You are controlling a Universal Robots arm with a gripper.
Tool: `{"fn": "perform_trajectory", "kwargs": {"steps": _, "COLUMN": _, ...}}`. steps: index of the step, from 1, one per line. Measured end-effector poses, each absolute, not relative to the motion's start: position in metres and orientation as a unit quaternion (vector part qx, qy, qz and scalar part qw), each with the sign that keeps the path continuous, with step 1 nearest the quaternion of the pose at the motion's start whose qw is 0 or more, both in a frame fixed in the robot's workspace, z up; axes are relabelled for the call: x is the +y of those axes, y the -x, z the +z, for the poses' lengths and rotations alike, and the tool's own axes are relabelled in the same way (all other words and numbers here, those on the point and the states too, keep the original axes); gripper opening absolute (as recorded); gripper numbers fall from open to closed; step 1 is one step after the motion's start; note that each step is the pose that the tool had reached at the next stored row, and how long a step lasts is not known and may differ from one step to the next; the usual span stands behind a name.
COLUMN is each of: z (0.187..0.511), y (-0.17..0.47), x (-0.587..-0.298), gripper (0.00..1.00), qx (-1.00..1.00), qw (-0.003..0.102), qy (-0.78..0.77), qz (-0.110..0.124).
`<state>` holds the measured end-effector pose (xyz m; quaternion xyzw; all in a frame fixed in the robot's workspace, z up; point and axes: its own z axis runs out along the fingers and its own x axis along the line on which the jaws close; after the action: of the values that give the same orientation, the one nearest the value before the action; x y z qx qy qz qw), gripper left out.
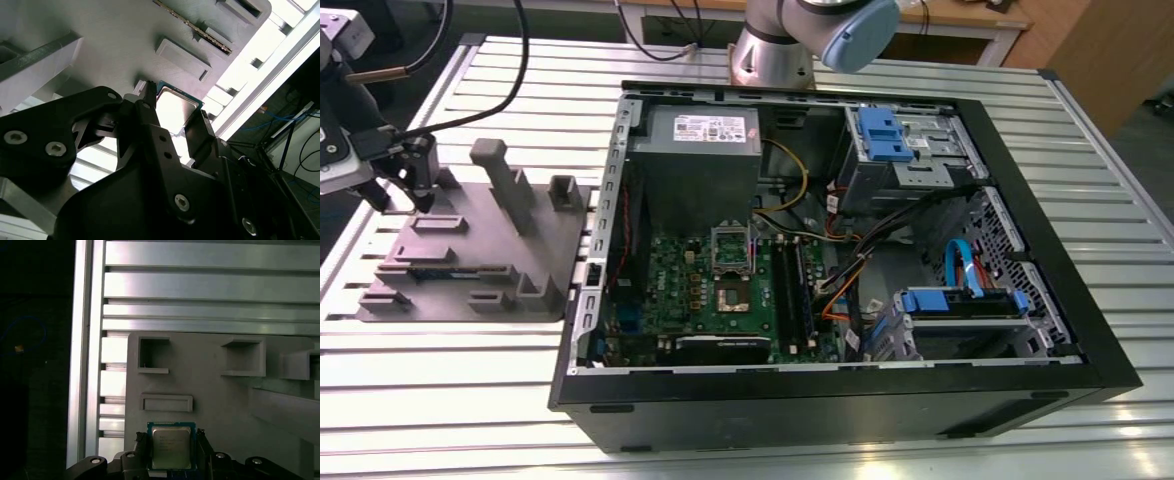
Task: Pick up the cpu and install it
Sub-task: 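Pick up the cpu and move it towards the insertion slot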
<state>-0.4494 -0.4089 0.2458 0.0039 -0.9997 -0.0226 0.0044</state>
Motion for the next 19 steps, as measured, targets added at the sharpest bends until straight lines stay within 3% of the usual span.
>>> {"fn": "perform_trajectory", "kwargs": {"steps": 19, "z": 0.25, "y": 0.4494, "x": -0.4089, "gripper": 0.47, "qx": -1.0, "qw": 0.004, "qy": -0.004, "qz": -0.023}}
